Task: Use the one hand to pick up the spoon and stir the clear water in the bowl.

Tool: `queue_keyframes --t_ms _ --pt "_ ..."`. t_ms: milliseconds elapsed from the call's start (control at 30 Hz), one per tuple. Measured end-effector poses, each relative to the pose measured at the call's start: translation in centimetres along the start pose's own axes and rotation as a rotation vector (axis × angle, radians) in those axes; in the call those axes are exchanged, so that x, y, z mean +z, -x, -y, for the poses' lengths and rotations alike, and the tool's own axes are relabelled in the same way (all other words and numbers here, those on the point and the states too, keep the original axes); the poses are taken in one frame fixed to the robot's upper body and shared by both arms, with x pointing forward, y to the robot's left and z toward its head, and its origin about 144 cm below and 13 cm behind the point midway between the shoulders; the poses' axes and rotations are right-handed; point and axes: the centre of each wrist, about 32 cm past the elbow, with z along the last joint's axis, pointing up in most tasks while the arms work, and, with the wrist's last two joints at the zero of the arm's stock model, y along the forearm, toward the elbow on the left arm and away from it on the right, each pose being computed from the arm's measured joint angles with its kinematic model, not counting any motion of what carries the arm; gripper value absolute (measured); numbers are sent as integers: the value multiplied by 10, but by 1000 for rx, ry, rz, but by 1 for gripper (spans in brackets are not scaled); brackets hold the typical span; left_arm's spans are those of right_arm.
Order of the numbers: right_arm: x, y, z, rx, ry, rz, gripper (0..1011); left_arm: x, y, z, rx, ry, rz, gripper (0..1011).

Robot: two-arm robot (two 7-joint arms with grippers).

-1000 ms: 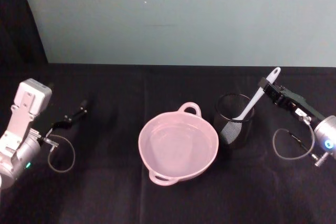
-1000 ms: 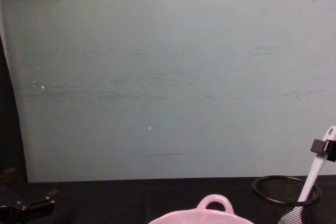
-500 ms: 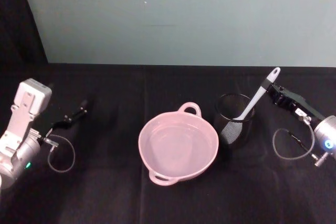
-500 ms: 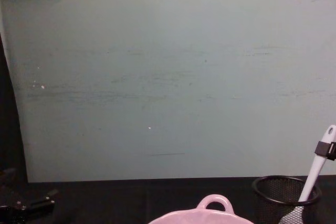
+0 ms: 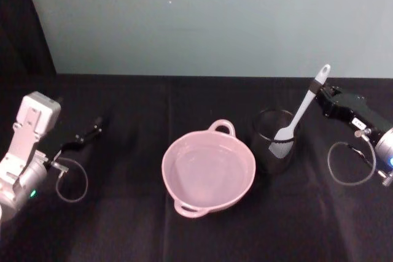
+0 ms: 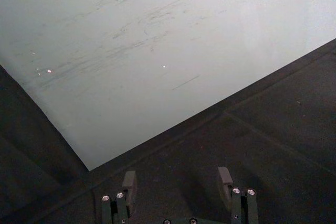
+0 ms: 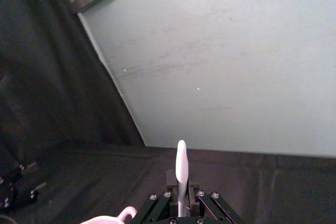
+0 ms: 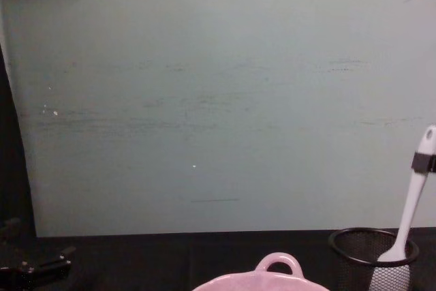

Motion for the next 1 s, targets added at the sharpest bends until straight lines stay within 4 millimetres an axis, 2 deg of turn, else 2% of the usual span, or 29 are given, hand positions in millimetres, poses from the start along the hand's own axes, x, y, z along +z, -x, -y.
queue_keyframes --t_ms 133,167,300,600,800,1000 --pt "20 11 1 28 2 107 110 0 0 0 0 0 0 1005" --pt "20 11 1 28 2 107 110 0 0 0 0 0 0 1005" --pt "45 26 -1 68 3 202 110 0 0 0 0 0 0 1005" --pt "79 52 -7 113 -21 348 110 0 0 0 0 0 0 1005" --pt "93 71 -14 173 -41 405 110 0 0 0 0 0 0 1005" --pt "95 87 -22 248 -54 404 110 0 0 0 0 0 0 1005"
